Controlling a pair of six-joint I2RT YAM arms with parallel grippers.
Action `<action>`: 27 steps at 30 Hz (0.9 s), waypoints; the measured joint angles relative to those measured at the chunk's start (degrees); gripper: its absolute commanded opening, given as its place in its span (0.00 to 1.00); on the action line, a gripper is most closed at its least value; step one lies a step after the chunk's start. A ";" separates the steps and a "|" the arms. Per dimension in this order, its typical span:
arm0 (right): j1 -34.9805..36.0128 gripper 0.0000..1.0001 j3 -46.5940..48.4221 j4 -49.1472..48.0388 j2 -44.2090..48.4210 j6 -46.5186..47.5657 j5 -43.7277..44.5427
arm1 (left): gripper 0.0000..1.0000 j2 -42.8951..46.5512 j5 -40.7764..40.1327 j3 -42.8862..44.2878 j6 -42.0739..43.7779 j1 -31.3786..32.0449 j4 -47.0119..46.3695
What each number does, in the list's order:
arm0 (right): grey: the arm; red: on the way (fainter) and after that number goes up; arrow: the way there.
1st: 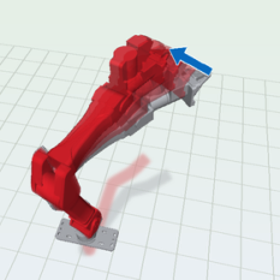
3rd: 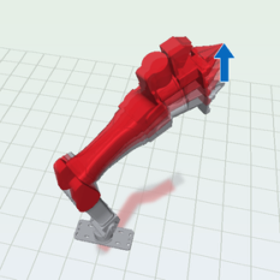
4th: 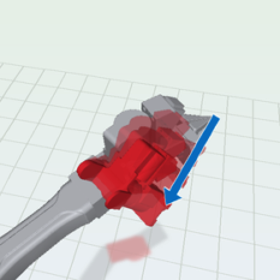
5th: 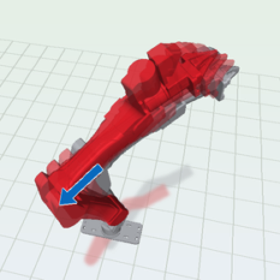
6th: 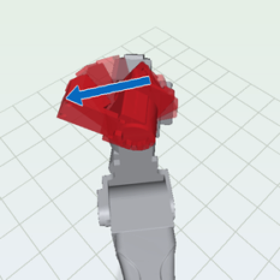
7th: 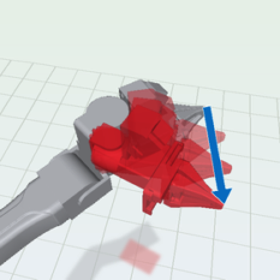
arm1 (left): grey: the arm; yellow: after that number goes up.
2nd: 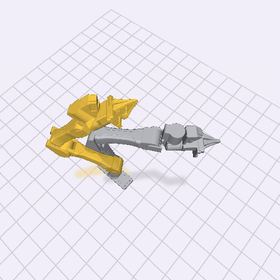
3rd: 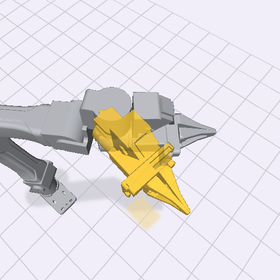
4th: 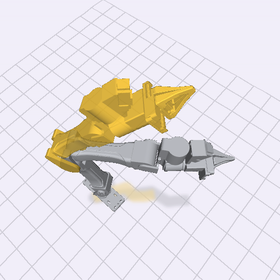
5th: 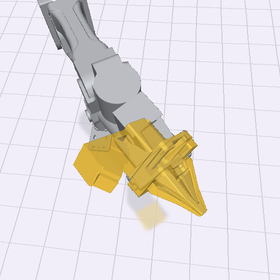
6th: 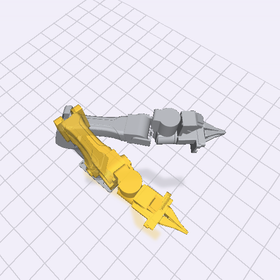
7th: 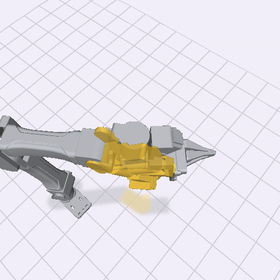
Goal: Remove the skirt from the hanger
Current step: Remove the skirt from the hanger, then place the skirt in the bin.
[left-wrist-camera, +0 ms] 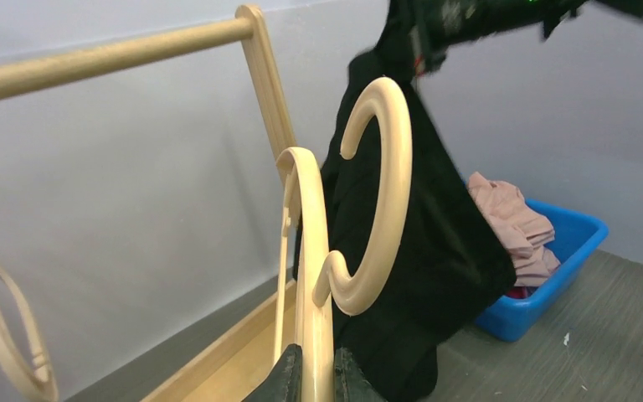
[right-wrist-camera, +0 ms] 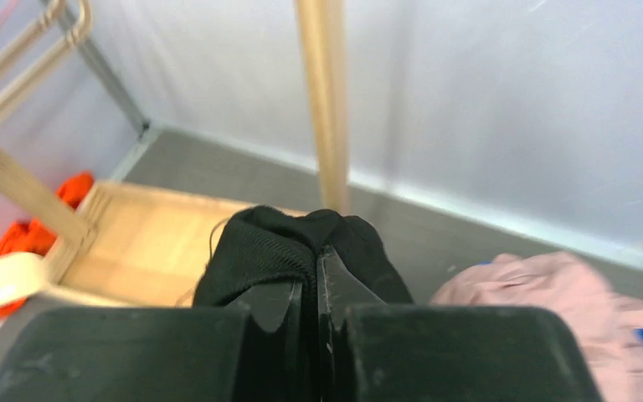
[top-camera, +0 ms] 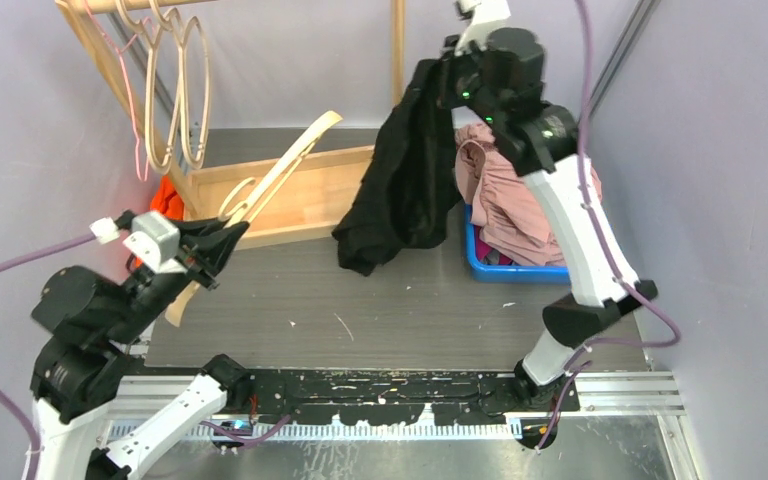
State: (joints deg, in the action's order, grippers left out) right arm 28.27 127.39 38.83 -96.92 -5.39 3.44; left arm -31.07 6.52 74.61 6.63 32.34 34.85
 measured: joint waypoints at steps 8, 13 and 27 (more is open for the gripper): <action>-1.14 0.01 -8.57 -16.55 21.64 10.67 15.93 | 0.00 -3.21 0.63 -2.84 -0.70 0.00 -1.66; -1.14 0.01 -9.25 -27.71 26.73 17.81 23.23 | 0.00 -2.40 1.09 -3.15 -0.90 0.00 -3.06; -7.85 0.01 -33.86 -30.58 21.46 14.27 26.64 | 0.00 -1.90 1.16 -4.66 -1.75 0.00 -4.63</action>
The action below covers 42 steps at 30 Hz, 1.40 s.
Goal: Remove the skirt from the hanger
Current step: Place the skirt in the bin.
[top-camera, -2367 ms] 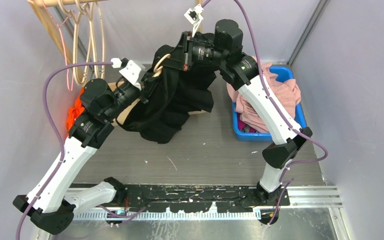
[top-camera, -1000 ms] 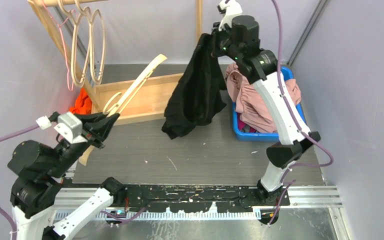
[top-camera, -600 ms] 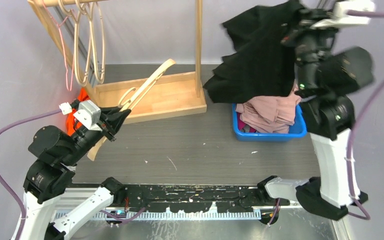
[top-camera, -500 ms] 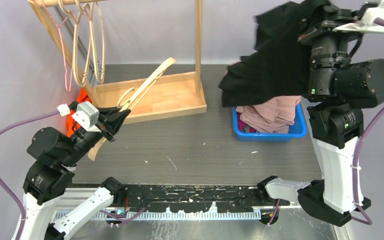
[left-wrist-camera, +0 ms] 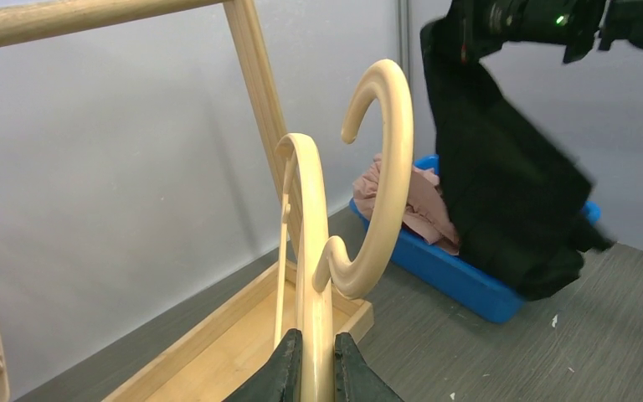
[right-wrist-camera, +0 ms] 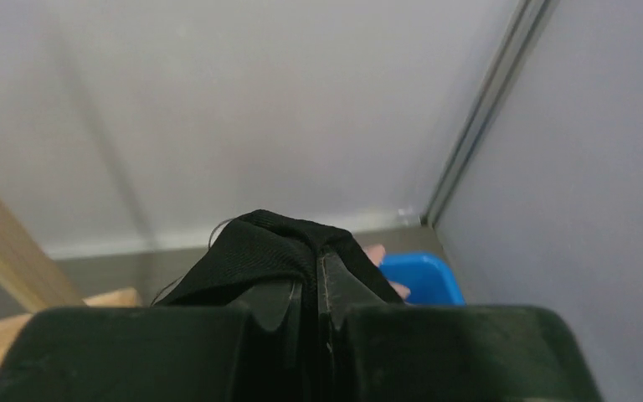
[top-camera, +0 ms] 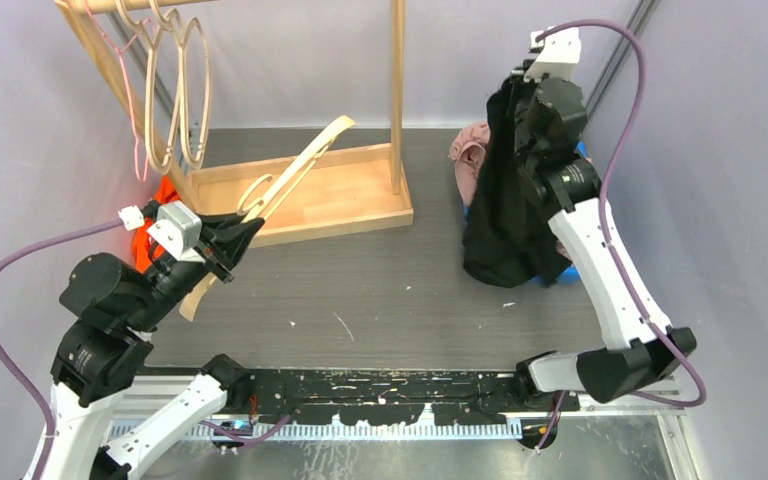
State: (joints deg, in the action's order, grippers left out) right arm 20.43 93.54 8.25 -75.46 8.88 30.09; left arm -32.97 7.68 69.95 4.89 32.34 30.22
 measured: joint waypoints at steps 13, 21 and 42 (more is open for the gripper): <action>-17.40 0.01 -15.89 -1.66 4.76 -15.91 -0.24 | 0.00 -3.26 -0.11 0.68 -0.09 0.00 -0.59; -20.98 0.06 -24.44 -3.15 0.72 -32.13 -8.83 | 0.00 -8.31 -4.81 2.95 -2.75 0.00 -4.61; -20.85 0.86 -23.04 -0.96 2.43 -39.21 -17.73 | 0.00 -52.54 -24.20 41.09 -17.57 -7.67 -11.02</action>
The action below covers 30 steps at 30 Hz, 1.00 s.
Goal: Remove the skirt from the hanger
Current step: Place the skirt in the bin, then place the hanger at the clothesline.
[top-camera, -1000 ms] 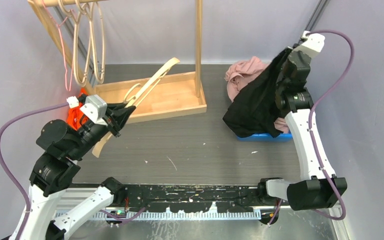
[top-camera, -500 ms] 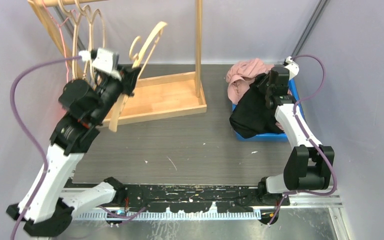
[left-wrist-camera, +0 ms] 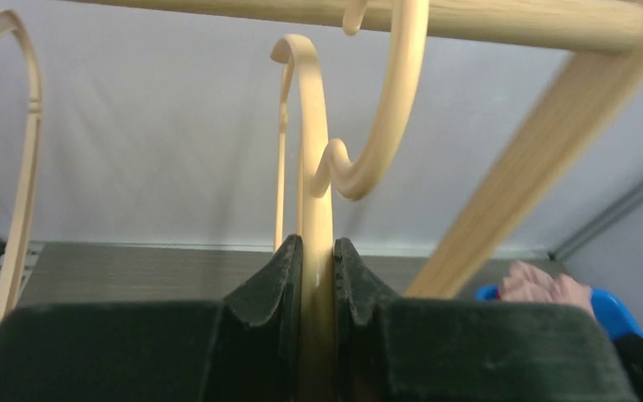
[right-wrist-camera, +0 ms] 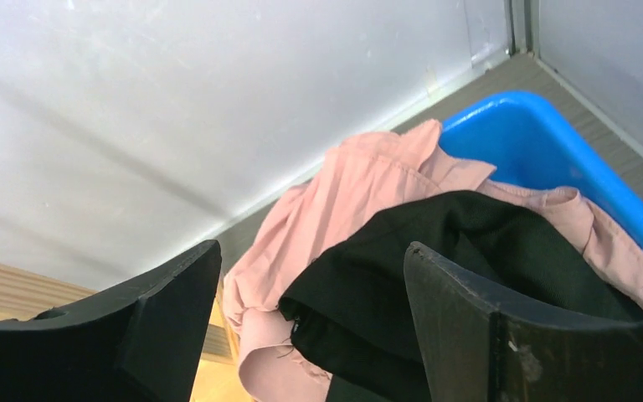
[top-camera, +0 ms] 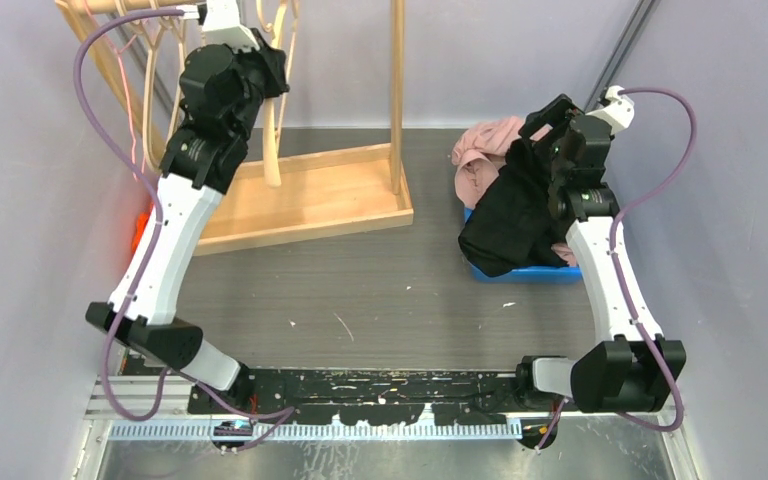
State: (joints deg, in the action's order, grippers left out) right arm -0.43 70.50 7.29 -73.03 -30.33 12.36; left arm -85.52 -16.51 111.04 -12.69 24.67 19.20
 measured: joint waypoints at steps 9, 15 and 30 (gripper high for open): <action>-0.02 0.86 0.20 -0.61 1.92 1.53 2.25 | 0.00 -7.21 2.58 5.46 -7.72 -7.76 3.34; 0.00 0.85 0.20 -0.87 1.73 1.57 2.51 | 0.00 -7.48 3.45 10.49 -7.91 -7.72 3.13; 0.00 0.84 -1.03 -1.79 0.87 2.05 2.82 | 0.00 -20.74 8.85 25.79 -11.13 -11.78 8.24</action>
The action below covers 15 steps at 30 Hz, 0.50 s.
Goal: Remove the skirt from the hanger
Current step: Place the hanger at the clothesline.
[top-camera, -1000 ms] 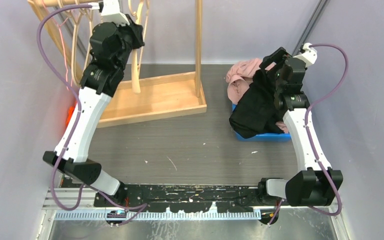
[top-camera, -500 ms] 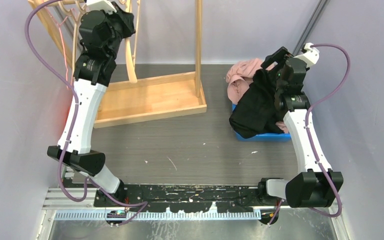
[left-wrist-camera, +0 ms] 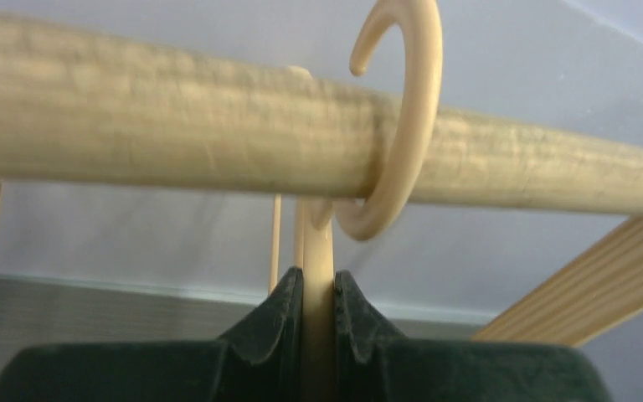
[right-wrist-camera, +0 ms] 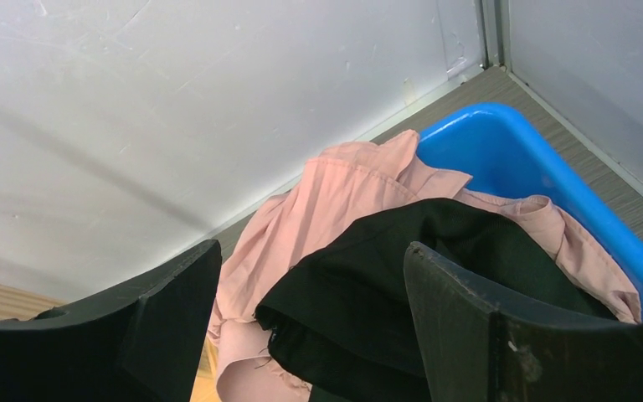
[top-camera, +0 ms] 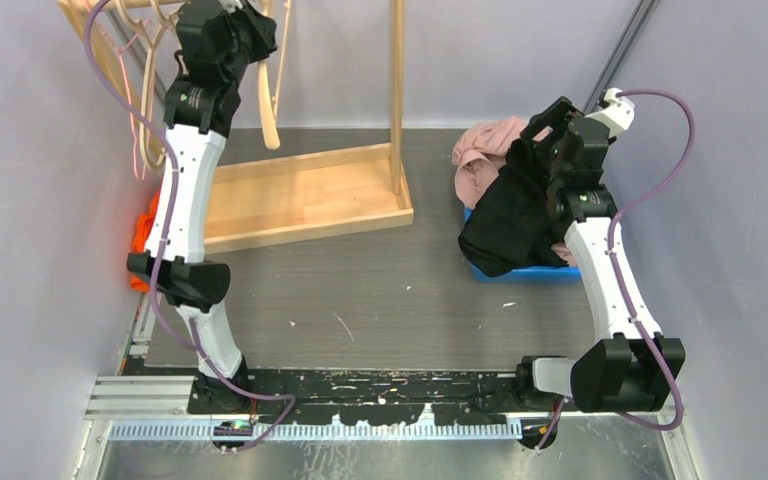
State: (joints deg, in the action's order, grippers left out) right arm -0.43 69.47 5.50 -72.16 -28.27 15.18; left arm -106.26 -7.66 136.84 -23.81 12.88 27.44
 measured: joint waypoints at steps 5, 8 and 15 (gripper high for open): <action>0.00 0.84 -0.07 -0.37 0.00 0.17 0.26 | 0.16 -4.22 1.51 5.84 -1.07 -1.09 4.68; 0.00 0.84 -0.09 -0.44 0.00 0.15 0.24 | 0.43 -1.68 1.33 1.62 -1.20 -1.22 4.15; 0.00 0.83 -1.60 -0.68 0.00 0.07 0.17 | 0.94 7.15 -0.13 -15.52 0.00 -1.95 4.31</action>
State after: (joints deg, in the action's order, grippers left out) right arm -0.43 67.88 4.82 -72.16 -28.21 15.35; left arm -99.11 -7.79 121.32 -23.81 10.94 31.75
